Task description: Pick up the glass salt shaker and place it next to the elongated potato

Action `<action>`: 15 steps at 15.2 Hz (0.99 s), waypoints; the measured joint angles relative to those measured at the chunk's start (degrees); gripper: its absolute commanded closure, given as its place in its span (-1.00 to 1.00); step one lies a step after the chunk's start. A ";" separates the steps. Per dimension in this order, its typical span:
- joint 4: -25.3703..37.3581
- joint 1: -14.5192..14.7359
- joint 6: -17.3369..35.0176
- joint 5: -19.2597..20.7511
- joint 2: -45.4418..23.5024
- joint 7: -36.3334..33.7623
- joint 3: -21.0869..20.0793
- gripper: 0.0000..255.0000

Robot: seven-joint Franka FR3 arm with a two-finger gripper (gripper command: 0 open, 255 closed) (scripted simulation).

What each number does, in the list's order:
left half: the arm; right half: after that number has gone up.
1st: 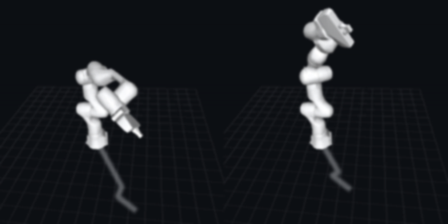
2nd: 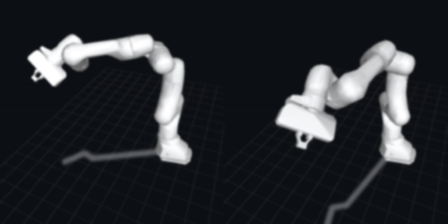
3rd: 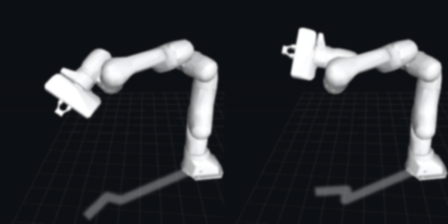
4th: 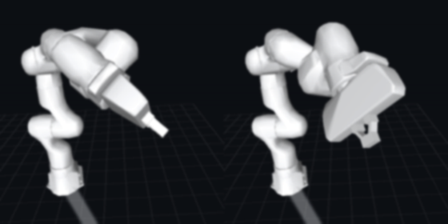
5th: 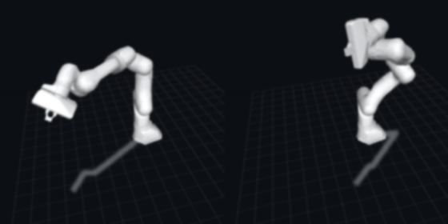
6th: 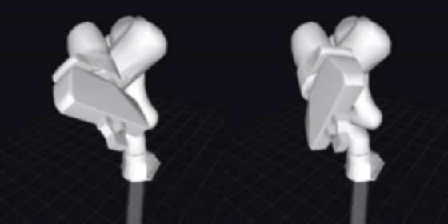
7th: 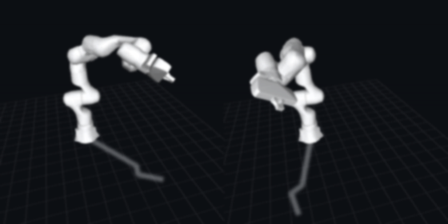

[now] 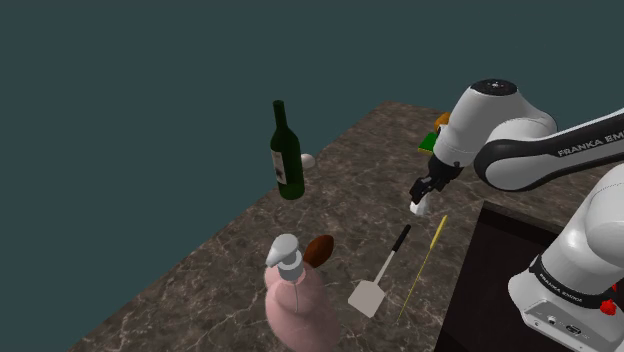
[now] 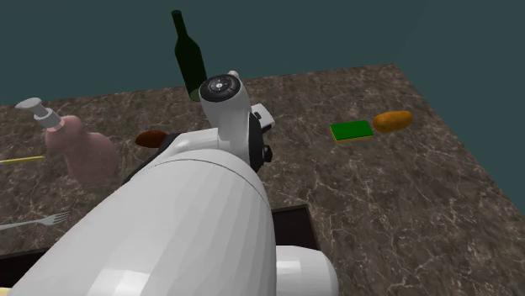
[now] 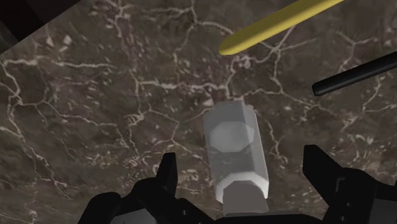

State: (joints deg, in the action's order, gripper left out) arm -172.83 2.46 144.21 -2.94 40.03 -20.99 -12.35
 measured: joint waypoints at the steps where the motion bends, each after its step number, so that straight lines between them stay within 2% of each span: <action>1: -0.03 -0.03 0.17 0.02 -0.14 0.01 -0.01 -1.00; 5: -0.03 -0.07 0.36 0.03 -0.30 0.01 -0.02 -1.00; 6: -0.03 -0.07 0.36 0.03 -0.30 0.01 -0.02 1.00; 15: -0.01 -0.07 0.34 0.03 -0.26 0.00 -0.01 1.00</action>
State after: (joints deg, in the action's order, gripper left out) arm -172.84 2.39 144.55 -2.91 39.77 -20.99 -12.37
